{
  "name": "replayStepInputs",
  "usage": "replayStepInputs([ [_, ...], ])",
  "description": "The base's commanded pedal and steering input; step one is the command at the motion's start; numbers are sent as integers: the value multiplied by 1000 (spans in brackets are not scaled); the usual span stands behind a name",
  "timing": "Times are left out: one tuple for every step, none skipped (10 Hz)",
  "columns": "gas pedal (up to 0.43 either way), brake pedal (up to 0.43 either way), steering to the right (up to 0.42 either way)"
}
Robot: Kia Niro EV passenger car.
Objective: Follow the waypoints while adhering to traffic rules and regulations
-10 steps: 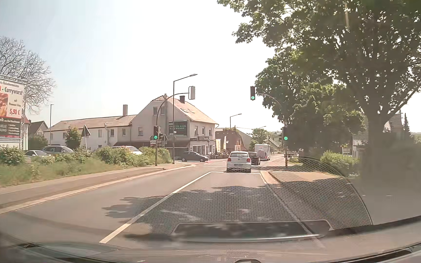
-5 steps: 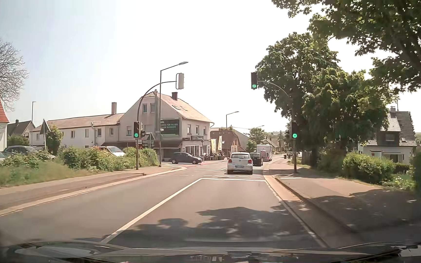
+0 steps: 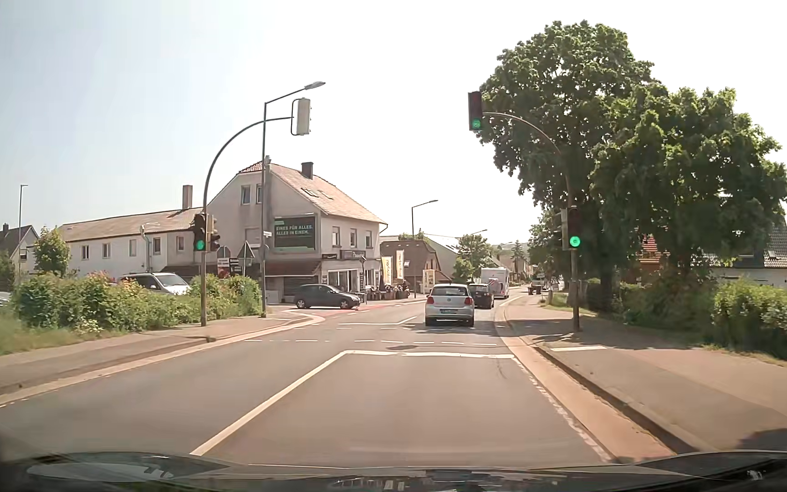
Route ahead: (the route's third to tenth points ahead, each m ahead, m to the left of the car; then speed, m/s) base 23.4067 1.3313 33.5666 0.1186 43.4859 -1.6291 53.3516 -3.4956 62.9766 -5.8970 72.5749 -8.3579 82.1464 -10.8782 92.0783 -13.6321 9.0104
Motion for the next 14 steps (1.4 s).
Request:
replayStepInputs([
  [39,0,19],
  [39,0,19],
  [39,0,19],
  [39,0,19],
  [39,0,19],
  [39,0,20],
  [39,0,21],
  [39,0,20],
  [39,0,20],
  [39,0,20],
  [39,0,20],
  [39,0,19],
  [39,0,19],
  [39,0,19],
])
